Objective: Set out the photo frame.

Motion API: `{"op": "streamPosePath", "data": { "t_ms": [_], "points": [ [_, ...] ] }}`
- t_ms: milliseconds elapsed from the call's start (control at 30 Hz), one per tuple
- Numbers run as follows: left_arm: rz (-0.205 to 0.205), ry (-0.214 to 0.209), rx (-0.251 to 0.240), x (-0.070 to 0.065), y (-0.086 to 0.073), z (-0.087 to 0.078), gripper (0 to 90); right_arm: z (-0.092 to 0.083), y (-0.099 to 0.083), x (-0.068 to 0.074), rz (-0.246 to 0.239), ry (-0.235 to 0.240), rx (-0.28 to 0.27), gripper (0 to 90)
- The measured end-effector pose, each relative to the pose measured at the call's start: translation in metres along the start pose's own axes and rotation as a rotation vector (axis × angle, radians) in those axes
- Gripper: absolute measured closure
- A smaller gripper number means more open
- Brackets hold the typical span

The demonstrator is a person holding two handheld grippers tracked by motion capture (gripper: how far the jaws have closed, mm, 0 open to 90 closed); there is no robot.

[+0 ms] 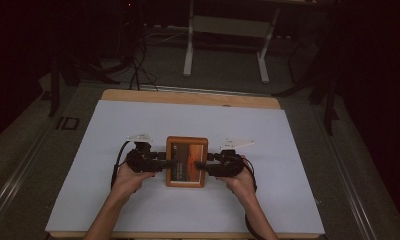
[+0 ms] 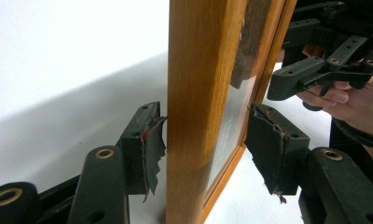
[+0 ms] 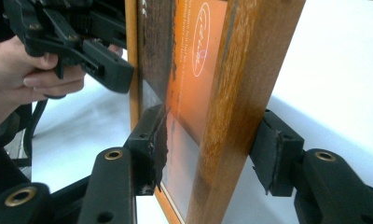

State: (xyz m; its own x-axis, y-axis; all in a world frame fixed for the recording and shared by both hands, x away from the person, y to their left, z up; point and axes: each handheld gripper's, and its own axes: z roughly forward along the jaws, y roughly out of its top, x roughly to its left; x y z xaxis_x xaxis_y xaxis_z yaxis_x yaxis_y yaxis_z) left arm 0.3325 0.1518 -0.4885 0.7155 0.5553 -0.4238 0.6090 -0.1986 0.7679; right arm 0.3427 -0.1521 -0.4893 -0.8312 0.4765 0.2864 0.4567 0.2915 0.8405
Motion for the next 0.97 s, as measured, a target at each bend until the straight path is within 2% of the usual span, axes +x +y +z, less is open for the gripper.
{"op": "streamPosePath", "data": {
  "t_ms": [300,700,833,967],
  "points": [
    [0.020,0.030,-0.009,0.001,0.002,-0.011,45.8,-0.014,0.002,-0.004,-0.012,-0.008,0.003,47.3],
    [0.031,0.048,-0.020,0.005,0.002,-0.027,45.7,-0.034,0.001,-0.013,-0.017,-0.021,0.008,46.7],
    [0.032,0.082,-0.009,0.010,0.001,-0.036,45.6,-0.040,-0.003,-0.019,-0.012,-0.045,0.043,46.1],
    [0.035,0.151,0.023,0.015,-0.002,-0.038,44.4,-0.041,-0.008,-0.026,-0.001,-0.069,0.084,44.7]
  ]
}}
